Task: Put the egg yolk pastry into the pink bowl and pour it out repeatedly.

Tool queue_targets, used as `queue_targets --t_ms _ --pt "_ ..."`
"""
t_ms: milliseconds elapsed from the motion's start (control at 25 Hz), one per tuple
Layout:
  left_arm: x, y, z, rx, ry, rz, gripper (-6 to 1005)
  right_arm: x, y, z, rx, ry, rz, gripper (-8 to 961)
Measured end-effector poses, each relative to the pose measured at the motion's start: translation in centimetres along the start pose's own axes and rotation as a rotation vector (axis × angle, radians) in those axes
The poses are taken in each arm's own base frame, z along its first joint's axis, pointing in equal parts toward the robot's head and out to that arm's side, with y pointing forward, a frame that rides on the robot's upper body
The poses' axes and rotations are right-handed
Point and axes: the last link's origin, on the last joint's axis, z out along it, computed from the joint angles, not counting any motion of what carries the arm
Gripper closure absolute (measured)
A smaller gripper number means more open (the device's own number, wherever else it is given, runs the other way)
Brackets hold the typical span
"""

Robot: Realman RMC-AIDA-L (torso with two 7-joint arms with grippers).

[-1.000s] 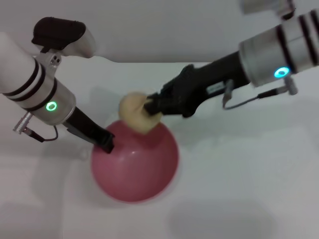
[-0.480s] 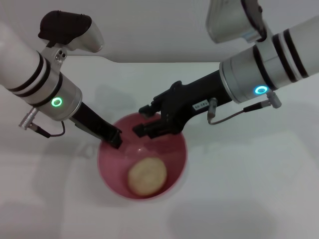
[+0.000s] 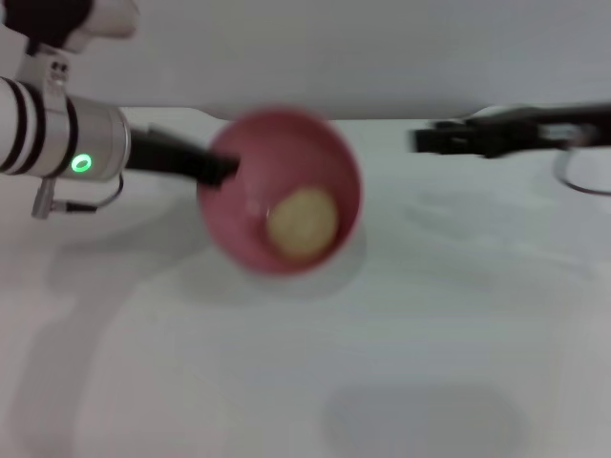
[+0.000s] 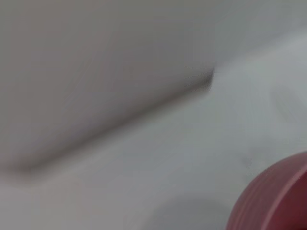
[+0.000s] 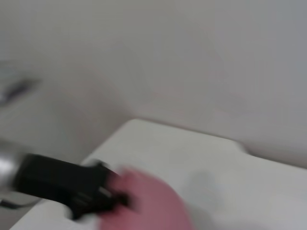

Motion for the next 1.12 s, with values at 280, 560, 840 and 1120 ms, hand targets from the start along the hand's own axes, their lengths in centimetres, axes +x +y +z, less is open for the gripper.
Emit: queue_targets --t_ms 280,560,840,1120 --pt "0.2 2.5 -0.3 0.184 0.35 0.344 999 4.7 -3.4 -4.7 0.131 0.04 0.201 499" --pt "0.6 6.7 1.5 0.507 0.628 0.675 999 7.6 -4.2 -6.4 0.196 0.155 0.365 498" --pt "-1.2 10.9 3.8 0.726 0.812 1.0 1000 7.8 -4.2 -6.6 0.2 0.153 0.395 498" --pt "-2.9 13.0 4.1 0.767 0.944 1.15 999 7.7 -4.2 -6.9 0.201 0.143 0.401 504"
